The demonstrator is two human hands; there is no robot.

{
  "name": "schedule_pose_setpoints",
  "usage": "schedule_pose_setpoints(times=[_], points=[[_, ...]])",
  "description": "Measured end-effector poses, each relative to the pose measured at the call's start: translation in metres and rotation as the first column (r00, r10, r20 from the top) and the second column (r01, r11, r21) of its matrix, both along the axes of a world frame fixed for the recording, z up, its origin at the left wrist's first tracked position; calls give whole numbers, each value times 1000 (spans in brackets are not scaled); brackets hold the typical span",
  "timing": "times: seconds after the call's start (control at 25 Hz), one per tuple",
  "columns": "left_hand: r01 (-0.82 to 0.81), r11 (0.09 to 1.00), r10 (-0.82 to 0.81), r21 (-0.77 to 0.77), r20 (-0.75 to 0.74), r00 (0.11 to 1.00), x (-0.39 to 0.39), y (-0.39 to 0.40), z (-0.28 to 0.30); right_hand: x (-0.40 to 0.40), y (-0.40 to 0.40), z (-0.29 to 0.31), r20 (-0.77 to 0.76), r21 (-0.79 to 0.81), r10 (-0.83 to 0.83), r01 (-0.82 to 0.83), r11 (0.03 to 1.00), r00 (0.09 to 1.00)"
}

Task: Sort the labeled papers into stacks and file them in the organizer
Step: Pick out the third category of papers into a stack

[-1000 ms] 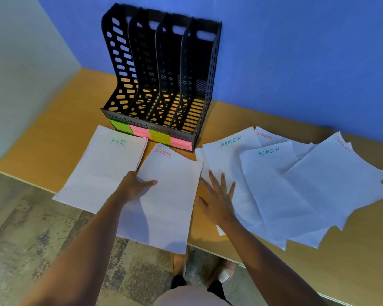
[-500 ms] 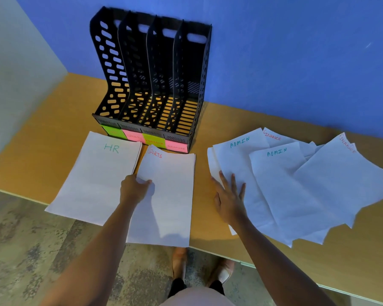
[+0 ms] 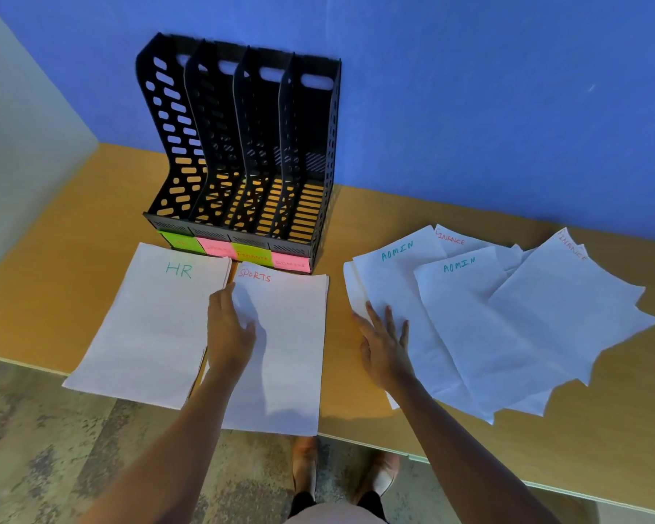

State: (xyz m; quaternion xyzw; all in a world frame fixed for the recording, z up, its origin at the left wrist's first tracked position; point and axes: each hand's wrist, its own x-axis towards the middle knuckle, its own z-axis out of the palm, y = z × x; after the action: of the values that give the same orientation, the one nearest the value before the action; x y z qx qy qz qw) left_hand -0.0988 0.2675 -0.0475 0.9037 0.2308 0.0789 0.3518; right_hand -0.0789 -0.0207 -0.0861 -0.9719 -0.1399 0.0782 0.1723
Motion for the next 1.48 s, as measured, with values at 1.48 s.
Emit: schedule_pose_setpoints(times=[1.48], points=[[230,962,-154,149,-400,904,31,-111,-13,10,-125,12,-87,165,-453,462,872,887]])
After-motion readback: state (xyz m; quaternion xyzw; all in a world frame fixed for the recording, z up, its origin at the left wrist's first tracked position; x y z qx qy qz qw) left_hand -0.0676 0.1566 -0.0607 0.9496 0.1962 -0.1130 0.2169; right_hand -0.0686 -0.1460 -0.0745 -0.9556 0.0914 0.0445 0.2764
